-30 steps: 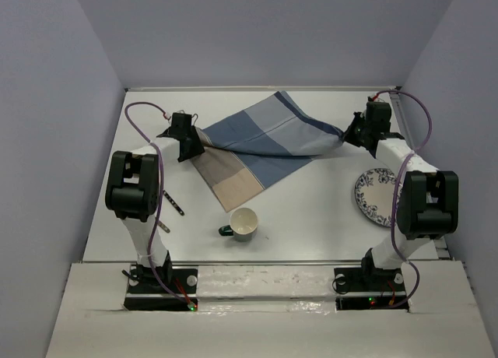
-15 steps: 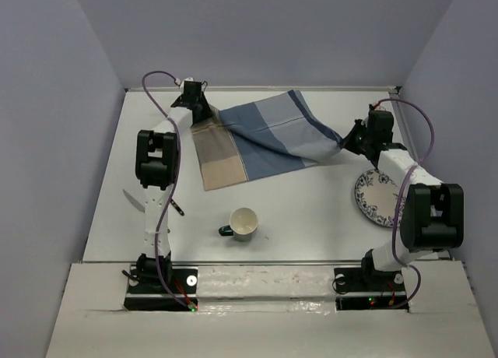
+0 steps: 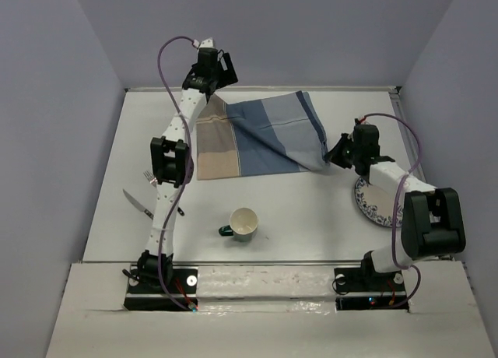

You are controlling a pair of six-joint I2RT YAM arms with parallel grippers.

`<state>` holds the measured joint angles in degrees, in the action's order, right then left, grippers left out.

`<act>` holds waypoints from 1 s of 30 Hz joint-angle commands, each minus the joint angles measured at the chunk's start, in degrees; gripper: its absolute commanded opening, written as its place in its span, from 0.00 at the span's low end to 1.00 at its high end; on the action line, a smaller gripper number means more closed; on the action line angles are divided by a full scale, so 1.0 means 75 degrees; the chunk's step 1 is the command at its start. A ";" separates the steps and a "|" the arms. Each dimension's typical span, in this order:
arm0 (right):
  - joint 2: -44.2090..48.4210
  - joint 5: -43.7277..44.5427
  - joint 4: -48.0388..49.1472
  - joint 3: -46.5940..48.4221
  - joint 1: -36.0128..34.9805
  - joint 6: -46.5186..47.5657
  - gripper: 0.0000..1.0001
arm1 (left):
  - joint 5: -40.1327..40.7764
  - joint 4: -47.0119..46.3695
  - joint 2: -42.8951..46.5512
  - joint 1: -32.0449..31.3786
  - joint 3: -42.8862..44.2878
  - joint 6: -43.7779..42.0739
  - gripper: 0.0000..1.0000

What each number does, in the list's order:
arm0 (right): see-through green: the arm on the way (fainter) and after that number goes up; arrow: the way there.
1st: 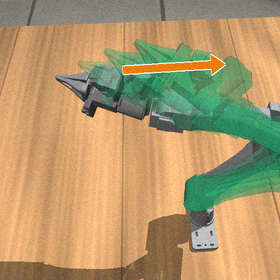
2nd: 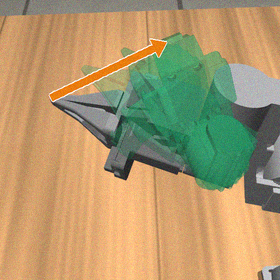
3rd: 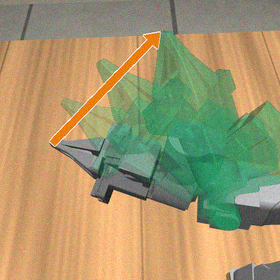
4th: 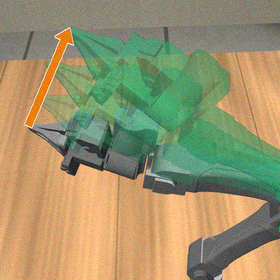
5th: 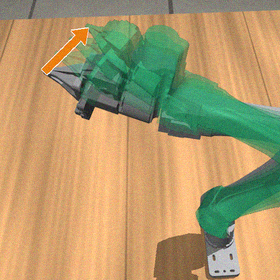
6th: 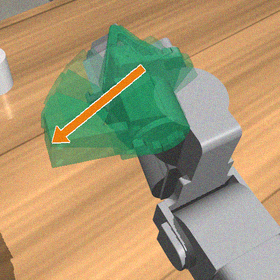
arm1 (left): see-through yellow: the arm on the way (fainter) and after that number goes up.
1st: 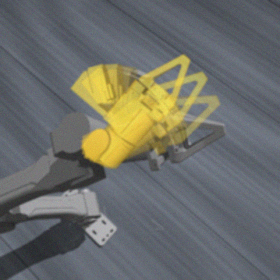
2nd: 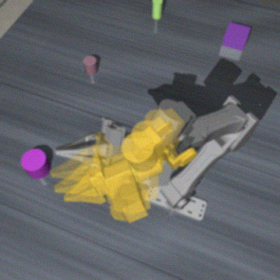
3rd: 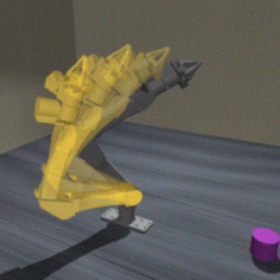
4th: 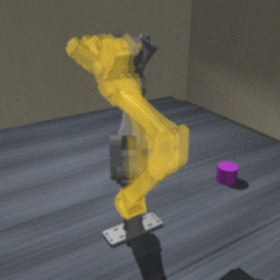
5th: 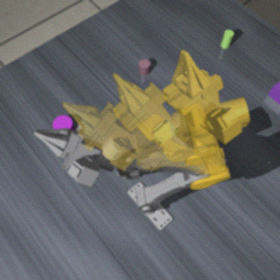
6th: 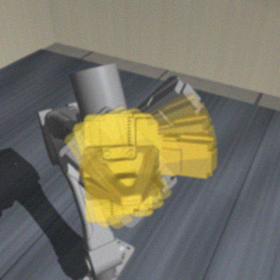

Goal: Set the dinner table for one person

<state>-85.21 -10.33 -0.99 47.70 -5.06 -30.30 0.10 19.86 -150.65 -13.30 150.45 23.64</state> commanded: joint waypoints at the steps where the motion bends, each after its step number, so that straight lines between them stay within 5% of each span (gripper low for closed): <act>1: 0.0088 0.0029 0.0683 0.0108 -0.0040 -0.0237 0.00 | 0.0503 0.1125 0.2424 -0.0265 0.0554 -0.0830 0.99; 4: 0.0309 0.0343 0.0648 0.0097 -0.0040 -0.0132 0.00 | 0.0245 0.0533 0.4261 -0.0405 -0.1362 -0.0714 0.99; 5: 0.0403 0.0462 0.0625 -0.0019 -0.0040 -0.0096 0.00 | 0.0326 0.0134 0.5508 -0.0488 -0.2912 -0.0784 0.99; 6: 0.0497 0.0591 0.0613 -0.0067 -0.0040 -0.0061 0.00 | 0.0420 -0.0323 0.6170 -0.0570 -0.2927 -0.0831 0.98; 11: 0.0919 0.1342 0.0508 -0.0348 -0.0040 0.0103 0.00 | 0.1299 -0.1499 0.9601 -0.0957 -0.7667 -0.0692 0.91; 14: 0.0990 0.1646 0.0484 -0.0454 -0.0040 0.0091 0.00 | 0.1557 -0.1569 1.1173 -0.1214 -1.1268 0.0056 0.88; 19: 0.0967 0.1460 0.0507 -0.0524 -0.0040 0.0161 0.00 | 0.1767 -0.1932 1.2457 -0.1203 -1.4311 0.1860 0.83; 30: 0.1283 0.1178 0.0496 -0.0606 -0.0040 0.0302 0.00 | 0.1721 -0.3092 1.1626 -0.1203 -1.5724 0.2918 0.79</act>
<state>-78.13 -0.82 0.47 43.11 -5.32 -29.32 11.27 3.68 -62.06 -22.13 32.16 42.13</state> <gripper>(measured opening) 0.011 0.789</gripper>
